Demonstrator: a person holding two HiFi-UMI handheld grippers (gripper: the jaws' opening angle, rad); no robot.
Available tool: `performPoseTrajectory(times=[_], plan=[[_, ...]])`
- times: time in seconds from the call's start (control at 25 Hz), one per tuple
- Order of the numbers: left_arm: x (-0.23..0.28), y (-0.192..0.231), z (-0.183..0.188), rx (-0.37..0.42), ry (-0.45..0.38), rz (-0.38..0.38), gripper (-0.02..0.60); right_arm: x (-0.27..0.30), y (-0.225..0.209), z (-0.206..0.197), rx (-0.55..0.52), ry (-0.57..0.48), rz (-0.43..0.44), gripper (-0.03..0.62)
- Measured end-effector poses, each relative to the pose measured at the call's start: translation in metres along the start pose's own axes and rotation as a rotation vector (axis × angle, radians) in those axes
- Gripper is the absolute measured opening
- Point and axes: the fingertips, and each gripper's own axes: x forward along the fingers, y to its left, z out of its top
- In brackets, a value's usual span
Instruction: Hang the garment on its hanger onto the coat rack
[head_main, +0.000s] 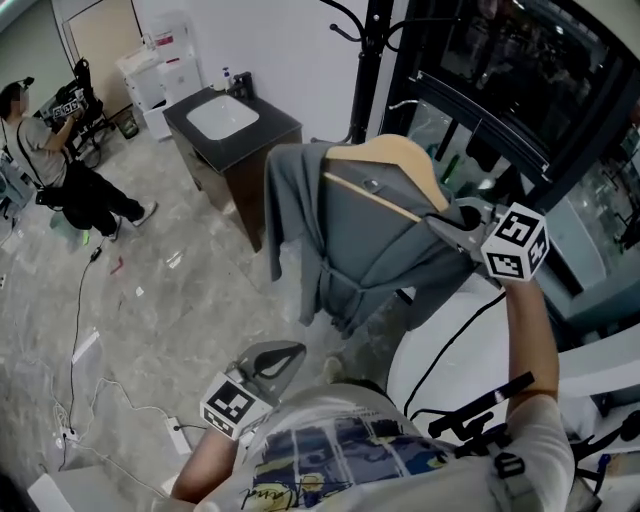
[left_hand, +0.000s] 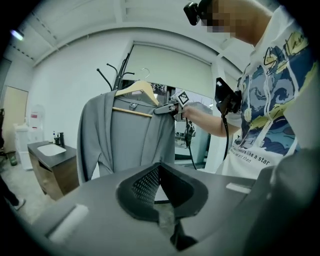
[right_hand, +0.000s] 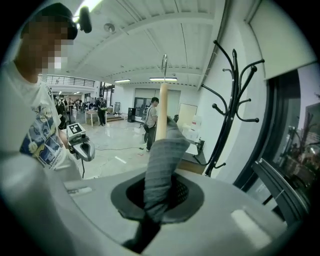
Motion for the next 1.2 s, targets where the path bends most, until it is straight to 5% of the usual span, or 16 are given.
performPoseTrajectory(times=[0.56,1.2], plan=[[0.069,0.063,0.029,-0.003,-0.02,0.102,0.003,0.09,-0.17,0.026,-0.023,0.046,0.065,0.009],[0.084,0.091,0.027,-0.075,0.023,0.185,0.003,0.166,-0.243,-0.013,0.027,0.095,0.076,0.009]])
